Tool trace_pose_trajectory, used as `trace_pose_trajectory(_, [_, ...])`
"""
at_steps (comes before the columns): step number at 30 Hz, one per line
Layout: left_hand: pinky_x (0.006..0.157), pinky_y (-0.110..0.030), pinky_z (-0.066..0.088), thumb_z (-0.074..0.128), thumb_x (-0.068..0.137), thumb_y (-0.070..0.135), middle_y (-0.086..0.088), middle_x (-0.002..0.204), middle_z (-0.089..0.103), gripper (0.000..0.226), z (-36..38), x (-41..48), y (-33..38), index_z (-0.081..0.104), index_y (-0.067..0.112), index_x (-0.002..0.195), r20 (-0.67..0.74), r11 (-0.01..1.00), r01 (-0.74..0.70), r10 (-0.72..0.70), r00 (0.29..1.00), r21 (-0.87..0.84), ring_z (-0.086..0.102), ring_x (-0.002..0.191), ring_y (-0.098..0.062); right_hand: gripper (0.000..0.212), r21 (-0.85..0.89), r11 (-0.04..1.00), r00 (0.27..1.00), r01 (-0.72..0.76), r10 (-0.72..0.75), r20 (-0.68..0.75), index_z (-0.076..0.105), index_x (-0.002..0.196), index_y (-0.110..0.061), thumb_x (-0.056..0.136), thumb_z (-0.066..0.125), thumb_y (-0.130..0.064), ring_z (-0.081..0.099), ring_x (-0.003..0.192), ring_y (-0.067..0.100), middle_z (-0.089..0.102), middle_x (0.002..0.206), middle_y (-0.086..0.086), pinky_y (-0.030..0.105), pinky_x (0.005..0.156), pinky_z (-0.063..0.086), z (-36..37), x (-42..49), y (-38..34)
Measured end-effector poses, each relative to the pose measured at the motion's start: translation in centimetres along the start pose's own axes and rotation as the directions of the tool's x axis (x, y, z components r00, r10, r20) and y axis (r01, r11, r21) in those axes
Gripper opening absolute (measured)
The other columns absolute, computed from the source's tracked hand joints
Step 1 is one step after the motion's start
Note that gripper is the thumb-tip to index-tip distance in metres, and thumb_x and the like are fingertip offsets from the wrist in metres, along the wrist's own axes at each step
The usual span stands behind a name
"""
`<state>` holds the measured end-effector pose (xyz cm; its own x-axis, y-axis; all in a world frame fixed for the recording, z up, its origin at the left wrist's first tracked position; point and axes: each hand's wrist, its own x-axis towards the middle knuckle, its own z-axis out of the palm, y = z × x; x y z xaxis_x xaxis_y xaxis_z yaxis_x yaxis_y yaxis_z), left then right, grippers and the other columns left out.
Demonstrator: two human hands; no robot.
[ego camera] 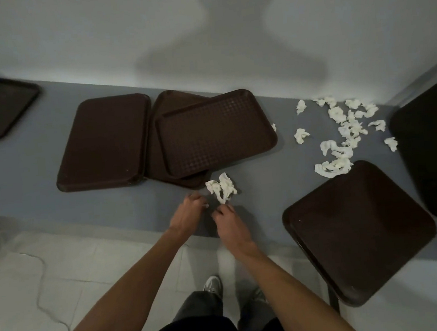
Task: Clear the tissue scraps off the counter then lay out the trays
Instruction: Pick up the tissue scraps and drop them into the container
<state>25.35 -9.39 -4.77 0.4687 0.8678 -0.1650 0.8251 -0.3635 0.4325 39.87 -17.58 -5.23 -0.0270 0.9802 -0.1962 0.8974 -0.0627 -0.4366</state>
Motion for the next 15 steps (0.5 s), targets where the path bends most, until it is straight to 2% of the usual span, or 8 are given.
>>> trace_pose_trajectory(2, [0.090, -0.042, 0.055, 0.065, 0.097, 0.013, -0.013, 0.121, 0.065, 0.025, 0.0, -0.3, 0.2, 0.072, 0.009, 0.120, 0.010, 0.999, -0.016, 0.016, 1.000, 0.035, 0.061, 0.113, -0.031, 0.026, -0.016, 1.000, 1.000, -0.020, 0.020, 0.008, 0.077, 0.104, -0.007, 0.078, 0.079, -0.001, 0.067, 0.101, 0.029, 0.068, 0.103, 0.013, 0.037, 0.077, 0.063, 0.1, -0.5, 0.2])
trace_pose_trajectory(5, [0.083, -0.043, 0.057, 0.067, 0.094, 0.011, -0.010, 0.111, 0.068, 0.022, 0.0, -0.2, 0.0, 0.075, 0.013, 0.114, -0.022, 1.000, -0.009, 0.009, 1.000, 0.005, 0.067, 0.102, -0.033, 0.031, -0.080, 0.996, 0.996, -0.036, 0.029, -0.084, 0.078, 0.095, -0.014, 0.067, 0.090, -0.006, 0.069, 0.086, 0.025, 0.070, 0.091, 0.007, 0.030, 0.061, 0.058, -0.5, -1.3, 0.7])
trace_pose_trajectory(8, [0.080, -0.041, 0.059, 0.067, 0.094, 0.015, -0.004, 0.107, 0.067, 0.022, 0.0, -0.6, 0.0, 0.077, 0.022, 0.112, -0.019, 0.995, 0.058, -0.060, 0.998, -0.086, 0.069, 0.091, -0.028, 0.018, -0.069, 0.990, 0.981, -0.124, 0.112, -0.159, 0.080, 0.097, -0.022, 0.081, 0.087, -0.019, 0.066, 0.087, 0.019, 0.074, 0.090, -0.001, 0.026, 0.069, 0.053, -1.4, -2.8, 1.4])
trace_pose_trajectory(11, [0.074, -0.039, 0.057, 0.070, 0.094, 0.026, -0.001, 0.102, 0.067, 0.016, -0.2, -1.8, 1.1, 0.075, 0.021, 0.108, -0.083, 0.988, 0.012, -0.025, 0.996, -0.152, 0.068, 0.084, -0.023, 0.013, 0.114, 0.978, 0.957, -0.175, 0.196, -0.214, 0.077, 0.109, -0.020, 0.100, 0.067, -0.021, 0.065, 0.086, 0.016, 0.072, 0.100, 0.000, 0.023, 0.073, 0.046, -2.7, -5.6, 2.1])
trace_pose_trajectory(13, [0.074, -0.036, 0.057, 0.073, 0.093, 0.023, 0.000, 0.102, 0.068, 0.015, -0.3, -2.8, 2.3, 0.075, 0.020, 0.108, -0.126, 0.978, -0.034, 0.008, 0.992, -0.204, 0.068, 0.083, -0.020, 0.017, 0.220, 0.958, 0.943, -0.183, 0.234, -0.237, 0.074, 0.113, -0.016, 0.106, 0.058, -0.020, 0.057, 0.085, 0.008, 0.067, 0.105, -0.001, 0.011, 0.074, 0.037, -3.8, -7.8, 2.4])
trace_pose_trajectory(15, [0.074, -0.034, 0.057, 0.075, 0.092, 0.017, 0.000, 0.103, 0.070, 0.016, -0.2, -4.0, 4.1, 0.075, 0.019, 0.107, -0.150, 0.965, -0.078, 0.041, 0.988, -0.250, 0.068, 0.083, -0.017, 0.017, 0.284, 0.940, 0.916, -0.190, 0.274, -0.295, 0.074, 0.110, -0.015, 0.106, 0.058, -0.018, 0.051, 0.083, -0.003, 0.063, 0.104, -0.005, 0.000, 0.073, 0.032, -4.1, -10.0, 3.4])
